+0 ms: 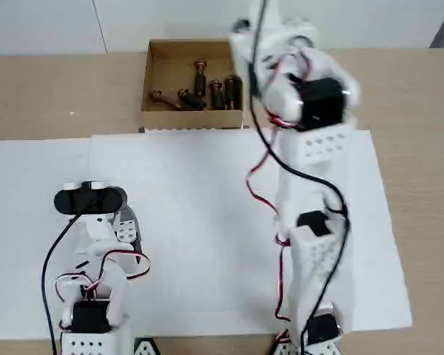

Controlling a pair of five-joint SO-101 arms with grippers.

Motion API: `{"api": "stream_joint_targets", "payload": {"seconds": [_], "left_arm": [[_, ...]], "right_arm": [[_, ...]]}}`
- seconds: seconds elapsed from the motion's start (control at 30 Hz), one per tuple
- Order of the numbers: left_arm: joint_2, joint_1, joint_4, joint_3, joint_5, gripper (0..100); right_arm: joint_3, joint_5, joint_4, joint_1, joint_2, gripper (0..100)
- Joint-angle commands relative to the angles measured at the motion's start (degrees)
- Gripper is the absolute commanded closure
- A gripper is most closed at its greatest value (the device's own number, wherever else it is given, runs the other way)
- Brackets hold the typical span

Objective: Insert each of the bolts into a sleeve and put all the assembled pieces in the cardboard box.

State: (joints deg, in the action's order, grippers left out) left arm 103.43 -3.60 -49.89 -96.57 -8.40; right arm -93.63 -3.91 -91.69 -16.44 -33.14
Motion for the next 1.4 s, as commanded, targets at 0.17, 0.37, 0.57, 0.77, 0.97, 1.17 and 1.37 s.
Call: {"api": "stream_joint_targets", "payload": {"seconds": [0.17,0.37,0.57,0.77,0.97,1.17,1.37], "left_arm": [[0.53,0.00,-0.53,0.22,0.09,99],[0.53,0.00,-0.53,0.22,0.09,99],[0.53,0.00,-0.53,0.22,0.09,99],[0.53,0.00,-0.53,0.22,0.09,99],[0.53,0.00,-0.53,0.22,0.09,99],[0.53,0.00,-0.53,0.22,0.09,99],[0.53,0.00,-0.53,0.22,0.09,99]], "right_arm": [[-2.29,-0.62,-4.70,9.27,12.62,99.5],[8.18,-0.35,-4.70,13.32,20.53,99.5],[25.85,0.70,-4.53,13.49,33.10,99.5],[46.24,3.87,-4.18,14.11,46.11,99.5],[62.95,6.95,-3.03,14.20,55.08,99.5],[81.41,11.60,0.57,14.20,64.04,99.5],[105.76,11.34,12.88,14.11,77.76,99.5]]}}
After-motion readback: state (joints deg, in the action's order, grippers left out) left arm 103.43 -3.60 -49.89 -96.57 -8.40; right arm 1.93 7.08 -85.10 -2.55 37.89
